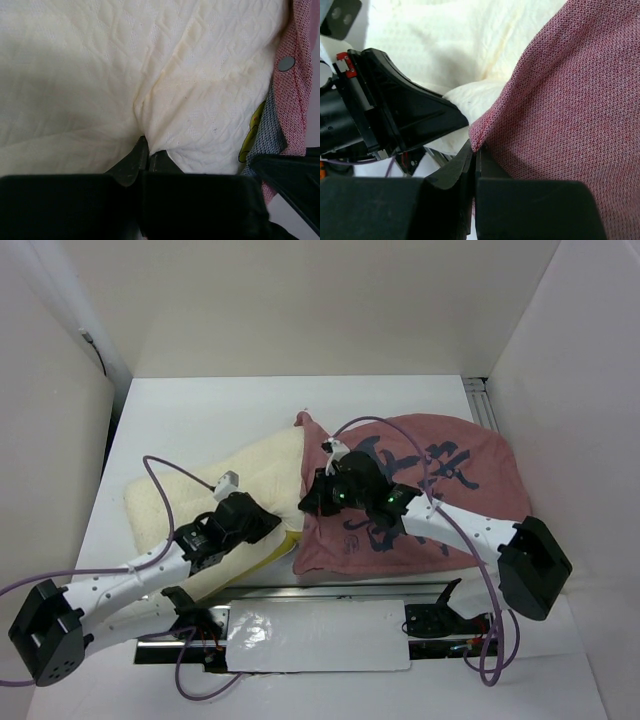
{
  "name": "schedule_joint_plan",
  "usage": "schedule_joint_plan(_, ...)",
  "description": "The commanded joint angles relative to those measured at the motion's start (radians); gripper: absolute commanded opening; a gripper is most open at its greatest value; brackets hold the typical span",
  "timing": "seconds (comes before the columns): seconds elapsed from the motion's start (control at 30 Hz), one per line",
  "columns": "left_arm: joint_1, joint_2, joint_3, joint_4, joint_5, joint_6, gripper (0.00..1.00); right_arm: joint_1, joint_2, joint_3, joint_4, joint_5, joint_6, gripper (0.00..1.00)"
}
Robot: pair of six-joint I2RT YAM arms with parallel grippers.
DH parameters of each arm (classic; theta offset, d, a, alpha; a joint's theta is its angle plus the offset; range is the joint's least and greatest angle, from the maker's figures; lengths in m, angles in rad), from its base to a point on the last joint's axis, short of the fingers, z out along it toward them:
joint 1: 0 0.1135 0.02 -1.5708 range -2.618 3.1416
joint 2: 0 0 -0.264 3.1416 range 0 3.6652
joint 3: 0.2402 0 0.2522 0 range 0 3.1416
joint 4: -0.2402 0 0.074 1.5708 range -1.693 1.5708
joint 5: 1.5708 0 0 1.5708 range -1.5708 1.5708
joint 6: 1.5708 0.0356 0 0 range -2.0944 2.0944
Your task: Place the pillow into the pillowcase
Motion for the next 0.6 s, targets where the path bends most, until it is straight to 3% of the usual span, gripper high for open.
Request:
schedule_joint_plan(0.0,-0.010,0.003,0.116,0.113,-0.064,-0.178,0.00,0.013,-0.038,-0.008,0.165,-0.054,0.031,0.00)
schedule_joint_plan(0.17,-0.053,0.078,0.202,0.144,-0.041,-0.098,0.00,-0.016,-0.084,-0.022,0.230,-0.008,0.054,0.00)
schedule_joint_plan(0.33,-0.131,0.180,0.269,-0.004,-0.041,-0.041,0.00,-0.035,-0.084,0.011,0.129,0.022,0.008,0.00)
schedule_joint_plan(0.37,-0.131,0.216,0.286,-0.045,-0.041,-0.030,0.06,-0.035,-0.084,0.011,0.077,0.022,0.008,0.02)
schedule_joint_plan(0.4,-0.141,0.235,0.308,-0.104,-0.041,-0.030,0.20,-0.035,-0.084,0.011,0.043,0.022,-0.004,0.08)
schedule_joint_plan(0.43,-0.141,0.253,0.355,-0.202,-0.054,0.012,0.35,-0.035,-0.084,0.011,0.009,0.006,-0.050,0.15)
schedule_joint_plan(0.47,-0.141,0.270,0.383,-0.258,-0.070,0.031,0.58,-0.035,-0.084,0.011,-0.079,0.006,-0.070,0.23)
schedule_joint_plan(0.5,-0.141,0.296,0.409,-0.321,-0.120,0.031,0.64,-0.035,-0.084,0.011,-0.123,0.018,-0.082,0.38)
schedule_joint_plan(0.57,-0.141,0.296,0.467,-0.509,-0.186,-0.010,0.71,-0.035,-0.093,0.011,-0.224,0.068,-0.109,0.53)
